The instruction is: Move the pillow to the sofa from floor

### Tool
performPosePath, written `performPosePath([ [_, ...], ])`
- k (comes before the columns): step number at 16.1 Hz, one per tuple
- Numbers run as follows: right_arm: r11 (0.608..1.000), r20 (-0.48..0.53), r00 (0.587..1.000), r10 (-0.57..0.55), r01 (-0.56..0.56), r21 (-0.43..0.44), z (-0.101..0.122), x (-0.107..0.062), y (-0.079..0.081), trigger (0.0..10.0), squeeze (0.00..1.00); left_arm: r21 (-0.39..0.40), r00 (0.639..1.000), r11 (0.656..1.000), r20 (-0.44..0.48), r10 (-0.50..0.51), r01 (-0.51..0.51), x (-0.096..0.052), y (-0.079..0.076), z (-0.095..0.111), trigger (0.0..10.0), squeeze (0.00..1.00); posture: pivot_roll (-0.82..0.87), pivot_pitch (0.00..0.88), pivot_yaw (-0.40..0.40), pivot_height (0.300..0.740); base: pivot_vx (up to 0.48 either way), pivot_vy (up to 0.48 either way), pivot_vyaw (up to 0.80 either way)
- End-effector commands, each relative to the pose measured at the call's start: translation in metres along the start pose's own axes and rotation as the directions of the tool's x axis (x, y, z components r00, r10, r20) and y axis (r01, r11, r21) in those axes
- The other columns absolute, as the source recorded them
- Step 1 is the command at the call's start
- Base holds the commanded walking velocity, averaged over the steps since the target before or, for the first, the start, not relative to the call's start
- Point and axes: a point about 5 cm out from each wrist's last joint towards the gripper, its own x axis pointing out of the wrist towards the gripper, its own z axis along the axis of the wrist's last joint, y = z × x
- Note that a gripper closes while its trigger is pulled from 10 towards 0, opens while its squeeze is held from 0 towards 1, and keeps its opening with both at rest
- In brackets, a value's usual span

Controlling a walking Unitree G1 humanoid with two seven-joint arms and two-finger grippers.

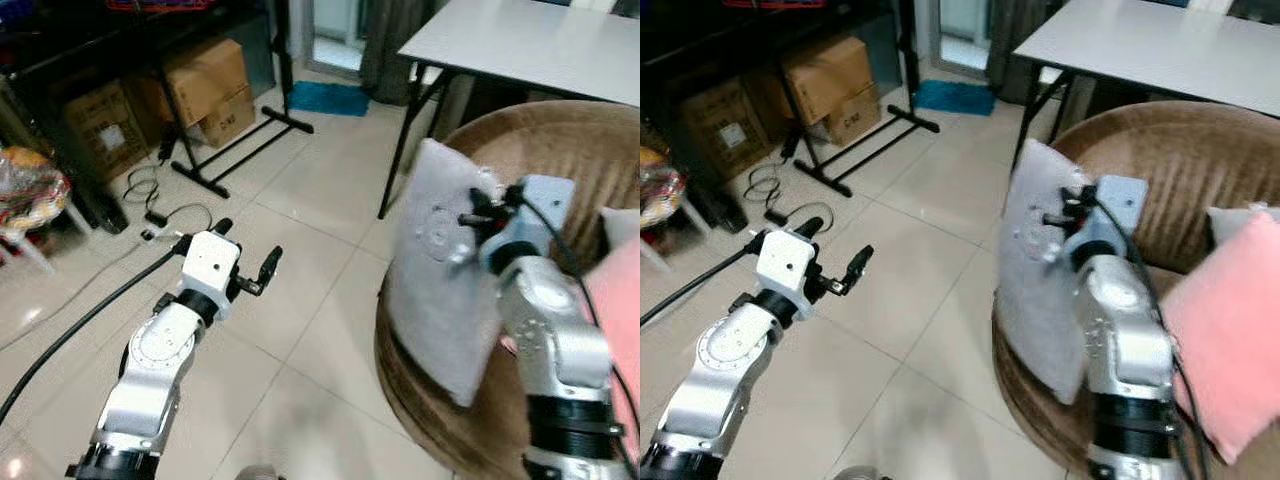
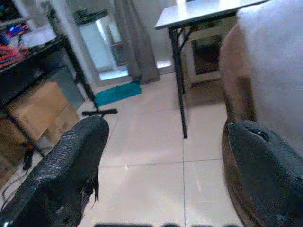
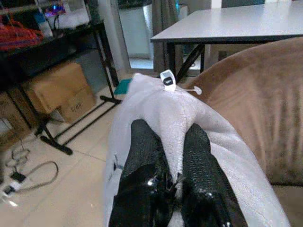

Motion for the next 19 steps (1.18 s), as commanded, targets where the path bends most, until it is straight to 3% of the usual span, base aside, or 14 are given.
performPosePath([
  [1, 1.000, 0.062, 0.998, -0.006, 0.006, 0.008, 0.014, 0.001, -0.002, 10.0, 0.00, -0.006, 1.000, 1.000, 0.022, -0.018, 0.018, 0.003, -0.002, 0.004, 10.0, 0.00, -0.11, 0.000, 0.031, 0.740, 0.000, 0.000, -0.80],
  [12, 0.999, 0.045, 0.998, 0.041, -0.042, 0.018, 0.009, 0.005, 0.011, 10.0, 0.00, -0.019, 0.999, 0.999, 0.030, -0.035, 0.036, 0.001, -0.002, 0.005, 10.0, 0.00, -0.10, 0.000, 0.021, 0.740, 0.269, 0.000, -0.80],
  [19, 0.996, 0.044, 0.995, 0.087, -0.088, 0.016, 0.008, 0.006, 0.020, 10.0, 0.00, 0.008, 0.997, 0.997, 0.007, -0.079, 0.079, -0.003, -0.003, 0.002, 10.0, 0.00, -0.08, 0.000, 0.010, 0.740, 0.302, 0.000, 0.00],
])
